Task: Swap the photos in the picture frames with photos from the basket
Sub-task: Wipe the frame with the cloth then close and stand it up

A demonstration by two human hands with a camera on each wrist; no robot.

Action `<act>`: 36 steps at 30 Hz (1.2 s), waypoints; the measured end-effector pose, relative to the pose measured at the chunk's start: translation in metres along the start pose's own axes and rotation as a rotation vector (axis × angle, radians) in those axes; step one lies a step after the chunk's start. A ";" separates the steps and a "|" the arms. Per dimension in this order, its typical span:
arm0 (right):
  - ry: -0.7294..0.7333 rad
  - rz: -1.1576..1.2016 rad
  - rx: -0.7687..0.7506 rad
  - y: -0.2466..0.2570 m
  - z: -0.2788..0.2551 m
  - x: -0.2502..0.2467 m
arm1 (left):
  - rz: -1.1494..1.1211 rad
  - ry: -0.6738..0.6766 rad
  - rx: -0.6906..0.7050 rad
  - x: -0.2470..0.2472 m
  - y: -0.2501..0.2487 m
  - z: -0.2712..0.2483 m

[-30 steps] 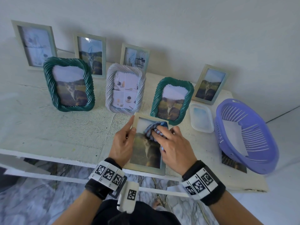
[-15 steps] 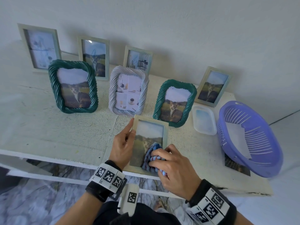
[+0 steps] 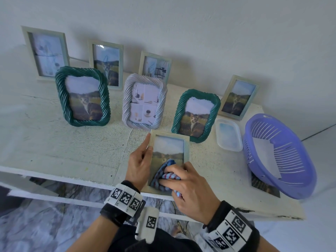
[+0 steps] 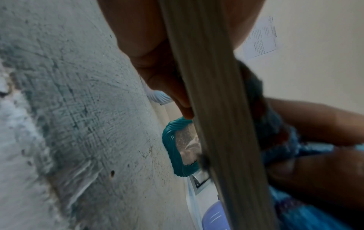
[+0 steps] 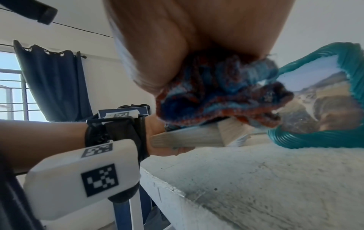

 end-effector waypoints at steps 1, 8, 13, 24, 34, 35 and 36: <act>0.013 -0.009 -0.001 0.002 0.001 0.001 | -0.008 -0.004 -0.007 0.000 0.002 0.001; 0.061 -0.073 0.013 0.000 -0.005 0.000 | -0.038 -0.023 0.008 -0.004 0.005 0.002; 0.055 -0.143 0.033 -0.001 0.009 0.007 | -0.071 -0.015 0.016 -0.001 0.001 0.002; -0.052 -0.256 0.230 -0.033 0.042 -0.007 | -0.064 0.065 0.082 0.010 -0.003 -0.012; -0.147 -0.301 0.448 -0.041 0.027 -0.022 | -0.025 0.051 0.138 0.016 -0.006 -0.017; -0.155 -0.306 0.455 -0.043 0.026 -0.024 | -0.026 0.047 0.146 0.018 -0.007 -0.018; -0.165 -0.303 0.455 -0.044 0.027 -0.026 | -0.030 0.042 0.149 0.019 -0.008 -0.019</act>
Point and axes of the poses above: each hand's wrist, its own z-axis towards the middle knuckle, its own x-axis out of the palm, y = z × x, the point moved 10 cm from there along z, towards the middle knuckle, and after that the axes turned 10 degrees about -y, right-handed, at the moved point
